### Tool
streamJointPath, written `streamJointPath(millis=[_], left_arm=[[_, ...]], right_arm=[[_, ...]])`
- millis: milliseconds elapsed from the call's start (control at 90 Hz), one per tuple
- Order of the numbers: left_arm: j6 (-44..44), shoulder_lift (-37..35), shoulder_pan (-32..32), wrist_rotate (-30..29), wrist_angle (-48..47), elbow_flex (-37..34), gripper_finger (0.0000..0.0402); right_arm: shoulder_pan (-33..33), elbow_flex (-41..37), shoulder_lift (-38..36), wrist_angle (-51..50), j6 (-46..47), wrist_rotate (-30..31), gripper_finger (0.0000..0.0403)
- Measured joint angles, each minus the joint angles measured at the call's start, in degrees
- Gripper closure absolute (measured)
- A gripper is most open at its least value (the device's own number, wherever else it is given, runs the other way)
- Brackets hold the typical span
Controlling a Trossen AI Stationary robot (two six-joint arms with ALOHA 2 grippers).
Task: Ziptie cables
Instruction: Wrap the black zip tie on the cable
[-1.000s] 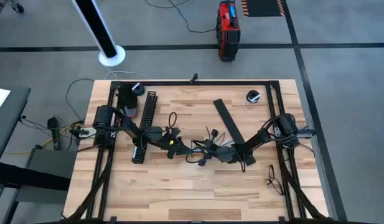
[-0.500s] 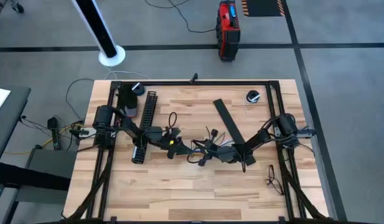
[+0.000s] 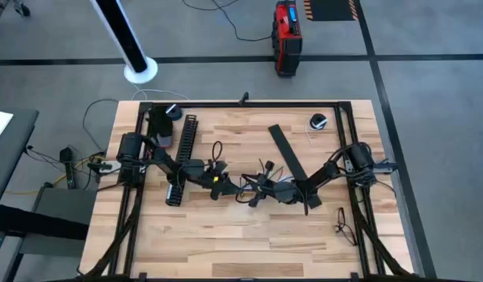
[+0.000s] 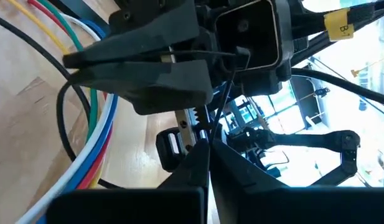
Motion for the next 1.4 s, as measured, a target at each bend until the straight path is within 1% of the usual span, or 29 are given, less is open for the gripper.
streamJointPath(millis=[200, 322, 456, 611, 711, 833, 1067, 1400], left_arm=[[-2.87, 0.0, 0.16, 0.02, -0.5, 0.0, 0.0402], [-2.76, 0.0, 0.47, 0.09, -0.46, 0.0, 0.0401], [-2.84, 0.0, 1.6, 0.52, -0.37, 0.0, 0.0401], [-4.58, 0.0, 2.97, 3.01, -0.38, 0.0, 0.0402], [-5.08, 0.0, 3.0, 3.43, -0.44, 0.0, 0.0401], [-4.46, 0.0, 2.98, 4.09, 0.26, 0.0, 0.0401], [-3.33, 0.0, 2.99, 4.72, 6.02, 0.0, 0.0401], [0.79, 0.0, 3.0, 5.51, 4.85, 0.01, 0.0401]], right_arm=[[0.13, 0.02, 0.0, 0.71, -0.54, 0.0, 0.0403], [0.41, 0.02, 0.0, 0.82, -0.57, -0.02, 0.0403], [1.03, 0.02, 0.0, 2.4, -2.92, 0.0, 0.0403], [1.29, 0.04, 0.0, 3.99, -4.7, 0.24, 0.0403], [1.27, 0.04, 0.0, 3.99, -4.87, 0.27, 0.0403], [1.05, 0.04, 0.0, 3.73, -5.04, 0.24, 0.0403], [0.72, 0.04, 0.0, 3.57, -5.02, 0.2, 0.0403], [0.74, 0.04, 0.0, 3.48, -4.82, -0.15, 0.0403]])
